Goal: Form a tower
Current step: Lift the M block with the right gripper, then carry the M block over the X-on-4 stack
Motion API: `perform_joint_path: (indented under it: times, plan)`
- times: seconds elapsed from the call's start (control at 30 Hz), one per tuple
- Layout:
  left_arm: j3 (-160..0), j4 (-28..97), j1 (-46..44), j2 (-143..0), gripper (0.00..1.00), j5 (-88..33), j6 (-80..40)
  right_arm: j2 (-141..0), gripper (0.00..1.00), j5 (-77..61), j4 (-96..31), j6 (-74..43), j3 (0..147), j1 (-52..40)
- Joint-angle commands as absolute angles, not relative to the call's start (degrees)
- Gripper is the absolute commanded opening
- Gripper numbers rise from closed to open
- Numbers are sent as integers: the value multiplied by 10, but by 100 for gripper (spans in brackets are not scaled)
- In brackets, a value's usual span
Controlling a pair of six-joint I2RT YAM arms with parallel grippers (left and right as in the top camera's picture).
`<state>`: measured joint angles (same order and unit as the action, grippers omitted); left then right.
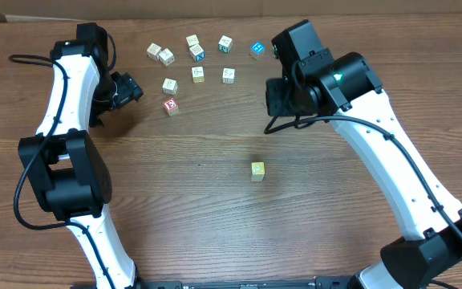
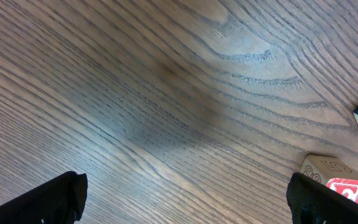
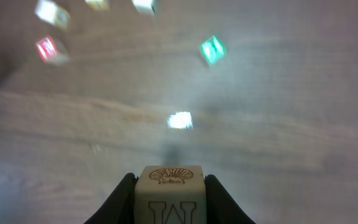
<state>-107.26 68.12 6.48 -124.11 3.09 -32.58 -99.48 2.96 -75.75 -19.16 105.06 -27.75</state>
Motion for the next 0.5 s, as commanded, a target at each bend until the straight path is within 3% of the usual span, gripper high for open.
perform_joint_path:
  times: [0.0, 0.47]
  plan:
    - [-1082, 683, 63, -1225, 100, 36, -317, -994, 20, 27, -779, -228, 1051, -276]
    - [-1082, 683, 63, -1225, 99, 36, -317, -994, 14, -12, -801, -256, 1027, -276]
